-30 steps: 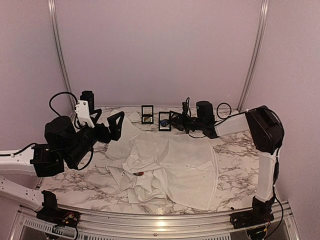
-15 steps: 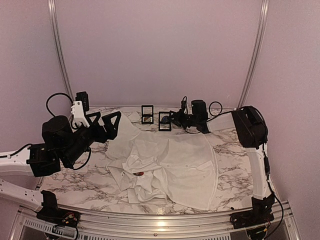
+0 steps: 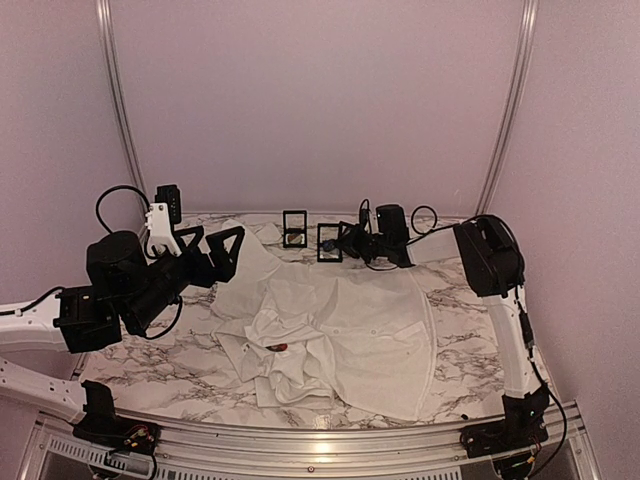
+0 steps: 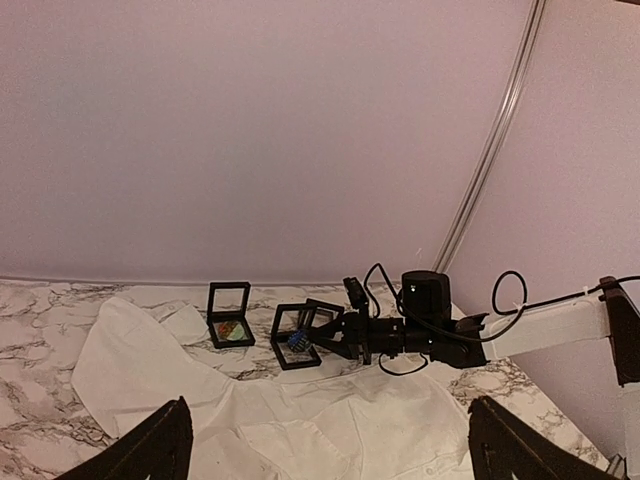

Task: Remove the brooch from the garment
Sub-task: Place the brooch in the brooch box.

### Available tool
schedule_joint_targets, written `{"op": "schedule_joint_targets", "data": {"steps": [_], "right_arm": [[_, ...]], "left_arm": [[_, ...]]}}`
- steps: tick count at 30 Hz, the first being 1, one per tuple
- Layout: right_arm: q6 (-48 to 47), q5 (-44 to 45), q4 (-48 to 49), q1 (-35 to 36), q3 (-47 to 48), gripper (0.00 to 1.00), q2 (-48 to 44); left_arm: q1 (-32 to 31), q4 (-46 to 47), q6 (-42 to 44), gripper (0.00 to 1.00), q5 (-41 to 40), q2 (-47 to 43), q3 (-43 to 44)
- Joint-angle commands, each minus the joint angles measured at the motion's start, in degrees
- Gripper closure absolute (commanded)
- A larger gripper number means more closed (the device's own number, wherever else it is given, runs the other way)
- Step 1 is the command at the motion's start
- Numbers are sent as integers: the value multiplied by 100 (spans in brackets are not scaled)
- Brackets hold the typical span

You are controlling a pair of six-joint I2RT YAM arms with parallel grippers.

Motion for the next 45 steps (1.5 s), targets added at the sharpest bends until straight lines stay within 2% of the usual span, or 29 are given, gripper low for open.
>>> {"op": "schedule_joint_targets", "data": {"steps": [1, 24, 35, 45], "right_arm": [[-59, 112, -203, -37, 290, 100, 213], [-25, -16, -554, -36, 774, 100, 581], [-241, 187, -922, -45, 798, 88, 412], [-544, 411, -1346, -45, 824, 82, 177]], "left_arm": [[49, -133, -25, 1, 94, -11, 111], [102, -205, -71, 1, 197, 1, 111], [133, -218, -86, 1, 252, 45, 122], [161, -229, -116, 1, 311, 105, 148]]}}
